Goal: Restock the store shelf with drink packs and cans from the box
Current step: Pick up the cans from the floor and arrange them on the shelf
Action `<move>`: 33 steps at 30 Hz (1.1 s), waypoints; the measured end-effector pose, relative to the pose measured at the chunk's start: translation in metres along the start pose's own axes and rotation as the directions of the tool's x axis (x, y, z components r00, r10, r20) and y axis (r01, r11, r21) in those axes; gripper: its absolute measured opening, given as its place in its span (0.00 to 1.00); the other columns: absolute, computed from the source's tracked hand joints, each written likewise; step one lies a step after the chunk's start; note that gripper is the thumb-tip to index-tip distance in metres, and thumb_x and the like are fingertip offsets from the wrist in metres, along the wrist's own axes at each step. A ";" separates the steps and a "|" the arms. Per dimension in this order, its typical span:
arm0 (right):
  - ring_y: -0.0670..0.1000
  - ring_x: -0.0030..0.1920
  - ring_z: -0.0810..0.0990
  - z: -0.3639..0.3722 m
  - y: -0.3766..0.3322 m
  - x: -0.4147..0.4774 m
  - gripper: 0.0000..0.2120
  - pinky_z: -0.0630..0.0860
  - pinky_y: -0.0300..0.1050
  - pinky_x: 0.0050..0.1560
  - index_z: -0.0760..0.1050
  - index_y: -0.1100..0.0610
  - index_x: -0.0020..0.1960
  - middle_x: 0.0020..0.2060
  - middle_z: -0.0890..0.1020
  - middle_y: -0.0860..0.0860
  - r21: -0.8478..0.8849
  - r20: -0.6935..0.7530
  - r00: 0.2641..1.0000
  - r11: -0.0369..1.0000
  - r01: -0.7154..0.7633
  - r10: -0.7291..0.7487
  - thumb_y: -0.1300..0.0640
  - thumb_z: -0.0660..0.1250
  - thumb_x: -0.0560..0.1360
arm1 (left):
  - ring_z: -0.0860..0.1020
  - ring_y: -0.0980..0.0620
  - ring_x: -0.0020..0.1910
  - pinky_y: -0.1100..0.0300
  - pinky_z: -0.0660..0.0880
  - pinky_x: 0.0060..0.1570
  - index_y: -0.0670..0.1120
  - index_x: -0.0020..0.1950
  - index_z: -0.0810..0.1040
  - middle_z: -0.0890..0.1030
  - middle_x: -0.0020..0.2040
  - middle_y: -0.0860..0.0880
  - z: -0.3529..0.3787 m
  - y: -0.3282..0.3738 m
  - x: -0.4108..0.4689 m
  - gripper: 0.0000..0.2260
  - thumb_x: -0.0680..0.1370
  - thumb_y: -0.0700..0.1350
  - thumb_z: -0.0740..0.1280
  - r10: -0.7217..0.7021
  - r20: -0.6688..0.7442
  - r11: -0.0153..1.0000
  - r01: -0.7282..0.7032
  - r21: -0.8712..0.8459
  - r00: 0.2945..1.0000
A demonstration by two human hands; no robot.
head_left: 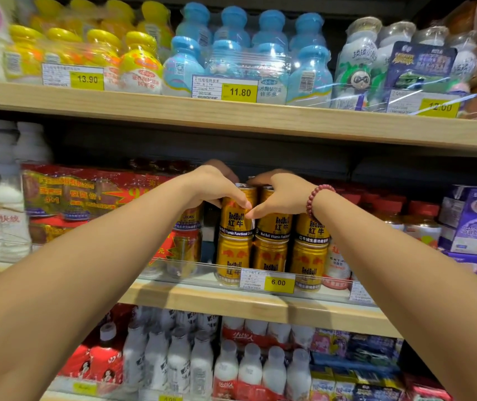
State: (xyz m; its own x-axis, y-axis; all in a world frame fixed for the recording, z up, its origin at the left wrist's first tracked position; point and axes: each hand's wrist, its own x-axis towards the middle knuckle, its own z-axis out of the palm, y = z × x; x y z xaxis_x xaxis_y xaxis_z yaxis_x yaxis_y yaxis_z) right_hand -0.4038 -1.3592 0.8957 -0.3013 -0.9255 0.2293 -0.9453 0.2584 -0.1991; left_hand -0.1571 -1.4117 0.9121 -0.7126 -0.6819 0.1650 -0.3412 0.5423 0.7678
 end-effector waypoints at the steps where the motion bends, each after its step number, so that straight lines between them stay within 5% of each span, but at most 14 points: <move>1: 0.47 0.50 0.80 0.006 0.003 0.002 0.52 0.80 0.50 0.48 0.70 0.50 0.63 0.61 0.77 0.50 -0.089 -0.003 0.999 0.995 0.039 -0.040 0.31 0.77 0.43 | 0.81 0.52 0.48 0.57 0.80 0.50 0.44 0.58 0.78 0.81 0.50 0.47 0.001 0.000 0.000 0.24 0.64 0.45 0.79 0.018 -0.008 1.000 -0.018 -0.003 1.000; 3: 0.49 0.58 0.76 -0.006 -0.049 -0.046 0.46 0.76 0.49 0.55 0.67 0.51 0.69 0.62 0.74 0.48 0.035 0.054 0.998 0.999 0.030 -0.031 0.36 0.77 0.57 | 0.79 0.55 0.45 0.61 0.79 0.45 0.46 0.55 0.77 0.80 0.47 0.49 0.003 0.000 -0.002 0.20 0.66 0.45 0.78 0.055 -0.017 0.998 -0.055 -0.006 0.998; 5: 0.53 0.66 0.71 -0.018 -0.094 -0.074 0.39 0.72 0.47 0.59 0.60 0.52 0.74 0.68 0.72 0.50 -0.030 -0.009 1.000 0.999 0.015 -0.015 0.41 0.71 0.69 | 0.78 0.56 0.43 0.62 0.78 0.43 0.47 0.55 0.76 0.79 0.45 0.50 0.004 -0.001 -0.003 0.20 0.67 0.45 0.78 0.069 -0.023 0.998 -0.069 -0.001 0.997; 11: 0.54 0.69 0.68 -0.016 -0.103 -0.087 0.39 0.71 0.47 0.62 0.58 0.53 0.75 0.71 0.69 0.52 -0.037 -0.007 0.999 0.998 0.052 -0.053 0.43 0.71 0.70 | 0.78 0.55 0.44 0.63 0.77 0.42 0.44 0.65 0.73 0.79 0.52 0.47 0.007 -0.002 -0.005 0.29 0.67 0.45 0.77 0.102 -0.060 0.994 -0.100 0.037 0.993; 16: 0.54 0.70 0.68 -0.016 -0.105 -0.093 0.39 0.70 0.47 0.63 0.58 0.53 0.75 0.72 0.68 0.52 -0.050 -0.044 0.993 0.993 0.103 -0.105 0.44 0.71 0.70 | 0.73 0.46 0.64 0.58 0.73 0.52 0.46 0.70 0.69 0.74 0.67 0.45 0.008 -0.006 -0.010 0.36 0.65 0.50 0.78 0.110 -0.156 0.989 -0.092 0.119 0.982; 20: 0.53 0.70 0.68 -0.015 -0.103 -0.096 0.39 0.69 0.46 0.64 0.59 0.53 0.74 0.71 0.68 0.52 -0.029 -0.079 0.988 0.991 0.134 -0.136 0.43 0.71 0.70 | 0.73 0.46 0.65 0.57 0.72 0.56 0.44 0.69 0.71 0.75 0.67 0.45 0.003 -0.008 -0.019 0.38 0.63 0.52 0.79 0.130 -0.223 0.989 -0.109 0.104 0.966; 25: 0.53 0.70 0.67 -0.017 -0.108 -0.105 0.35 0.68 0.49 0.65 0.62 0.51 0.73 0.71 0.69 0.51 -0.017 -0.179 0.973 0.990 0.143 -0.144 0.46 0.71 0.70 | 0.77 0.49 0.59 0.54 0.75 0.60 0.44 0.63 0.76 0.80 0.60 0.46 -0.006 -0.009 -0.040 0.28 0.65 0.48 0.79 0.117 -0.307 0.992 -0.126 -0.010 0.944; 33: 0.52 0.65 0.70 -0.005 -0.144 -0.153 0.25 0.69 0.49 0.64 0.70 0.52 0.66 0.64 0.74 0.51 0.048 -0.434 0.894 0.988 0.149 -0.114 0.49 0.70 0.72 | 0.84 0.52 0.44 0.56 0.82 0.48 0.43 0.50 0.83 0.84 0.47 0.44 -0.028 -0.033 -0.101 0.08 0.72 0.42 0.73 0.126 -0.300 0.959 -0.193 -0.206 0.946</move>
State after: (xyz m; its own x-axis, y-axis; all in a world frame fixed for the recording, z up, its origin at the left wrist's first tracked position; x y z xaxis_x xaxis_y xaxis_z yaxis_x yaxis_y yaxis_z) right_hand -0.2219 -1.2537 0.8938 -0.2161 -0.7366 0.6409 -0.9725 0.1038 -0.2086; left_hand -0.0571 -1.3740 0.8874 -0.5328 -0.7239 0.4383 -0.0636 0.5507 0.8323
